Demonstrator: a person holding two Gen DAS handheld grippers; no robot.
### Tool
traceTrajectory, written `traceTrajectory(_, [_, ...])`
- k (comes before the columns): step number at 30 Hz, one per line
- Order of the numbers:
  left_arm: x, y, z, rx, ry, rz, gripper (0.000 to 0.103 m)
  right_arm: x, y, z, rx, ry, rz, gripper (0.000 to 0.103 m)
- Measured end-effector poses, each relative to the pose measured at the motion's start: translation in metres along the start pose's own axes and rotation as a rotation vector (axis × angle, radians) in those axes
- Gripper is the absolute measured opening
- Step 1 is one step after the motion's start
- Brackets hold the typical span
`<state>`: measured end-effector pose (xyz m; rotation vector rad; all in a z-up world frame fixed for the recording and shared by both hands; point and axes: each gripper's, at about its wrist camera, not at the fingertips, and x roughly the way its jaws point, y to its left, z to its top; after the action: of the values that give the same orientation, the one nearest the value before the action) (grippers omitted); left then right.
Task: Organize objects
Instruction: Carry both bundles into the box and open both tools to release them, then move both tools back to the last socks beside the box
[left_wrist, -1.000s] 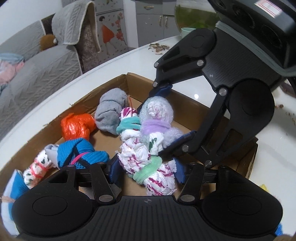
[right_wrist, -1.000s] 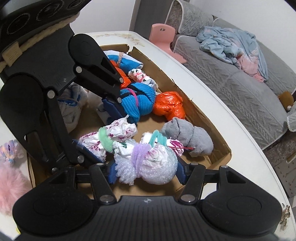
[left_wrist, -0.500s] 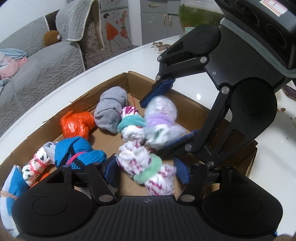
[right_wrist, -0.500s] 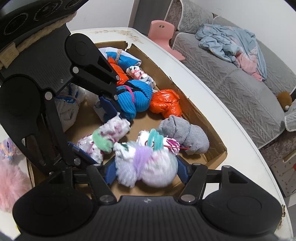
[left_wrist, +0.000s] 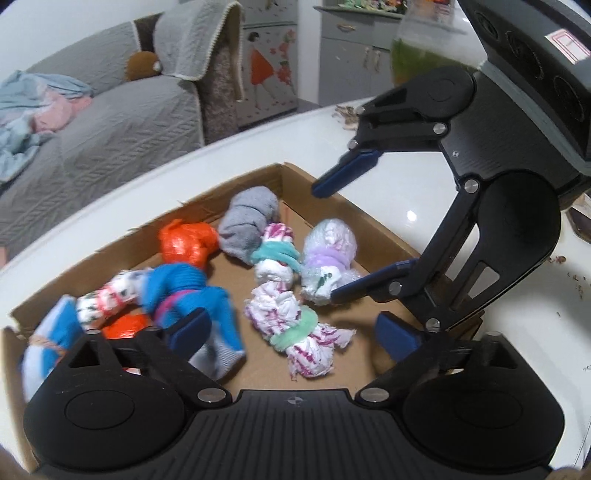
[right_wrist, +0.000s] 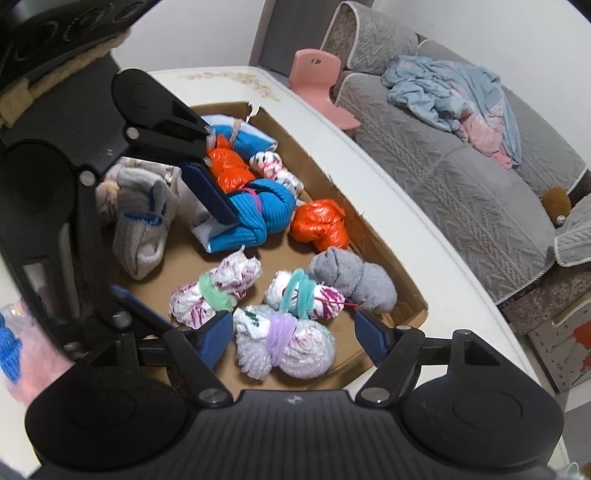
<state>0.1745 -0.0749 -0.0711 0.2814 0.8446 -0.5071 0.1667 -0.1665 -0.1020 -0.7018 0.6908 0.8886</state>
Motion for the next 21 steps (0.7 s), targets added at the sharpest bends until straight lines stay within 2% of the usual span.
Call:
traceTrajectory(4, [-0.016, 0.001, 0.001, -0.016, -0.023, 0.017, 0.103, -0.007, -0.001, 0.006, 0.038, -0.021, -0.006, 0.073])
traceTrajectory(9, [-0.030, 0.005, -0.008, -0.046, -0.022, 0.074, 0.103, -0.011, 0.003, 0.012, 0.093, -0.034, -0.021, 0.074])
traceTrajectory(16, [-0.049, 0.019, -0.021, -0.161, -0.045, 0.148, 0.103, -0.010, 0.012, 0.015, 0.219, -0.022, -0.105, 0.076])
traceTrajectory(21, [-0.067, 0.022, -0.033, -0.218, -0.066, 0.181, 0.103, -0.013, 0.025, 0.016, 0.322, -0.017, -0.160, 0.082])
